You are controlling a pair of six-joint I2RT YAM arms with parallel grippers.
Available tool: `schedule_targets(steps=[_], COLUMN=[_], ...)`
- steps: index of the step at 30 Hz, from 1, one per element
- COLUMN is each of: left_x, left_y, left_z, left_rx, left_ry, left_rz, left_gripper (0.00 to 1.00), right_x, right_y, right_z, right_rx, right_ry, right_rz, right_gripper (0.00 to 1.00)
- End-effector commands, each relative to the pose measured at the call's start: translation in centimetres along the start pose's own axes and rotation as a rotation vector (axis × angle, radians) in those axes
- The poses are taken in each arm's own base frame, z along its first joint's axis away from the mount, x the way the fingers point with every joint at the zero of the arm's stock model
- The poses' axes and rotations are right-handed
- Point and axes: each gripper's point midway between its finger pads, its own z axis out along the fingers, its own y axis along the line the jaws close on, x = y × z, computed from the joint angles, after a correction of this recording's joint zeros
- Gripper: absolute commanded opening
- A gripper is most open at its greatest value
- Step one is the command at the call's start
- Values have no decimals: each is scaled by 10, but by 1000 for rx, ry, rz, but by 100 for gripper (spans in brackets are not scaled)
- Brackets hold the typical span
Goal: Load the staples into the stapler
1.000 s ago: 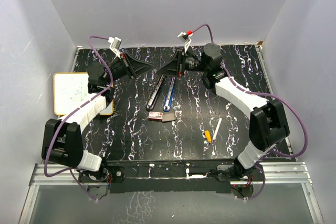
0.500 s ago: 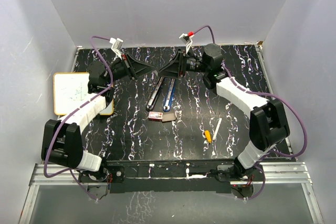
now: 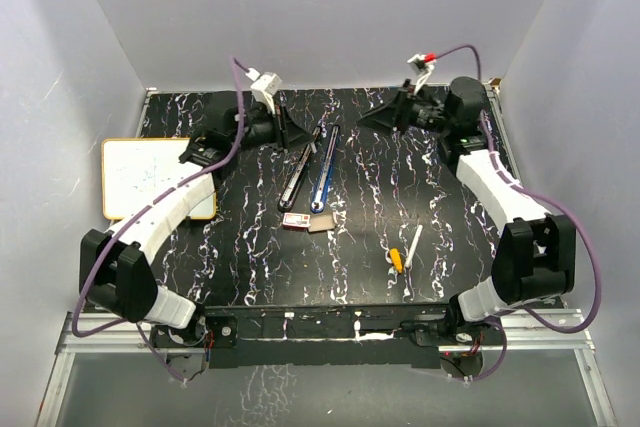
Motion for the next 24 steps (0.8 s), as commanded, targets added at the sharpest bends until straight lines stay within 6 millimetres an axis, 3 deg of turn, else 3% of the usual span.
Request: schedule_targets(steps=[1,6,14,24], left_x=[37,61,96,111], left_y=[40,56,73,92], left_z=[5,21,46,65], left_rx=[-268,-385,-523,-688], left_ry=[138,209,323,353], left_rz=[77,108,231,222], left_gripper=[0,0,0,0], right_x=[4,17,27,37], right_y=[-45,-88,-96,-106], right_z=[-42,-90,-132,-162], right_rx=[165,385,514,594], right_ry=[-15,-19,-40,-45], right_rz=[-55,-67,-161,-251], right_gripper=[56,56,56,56])
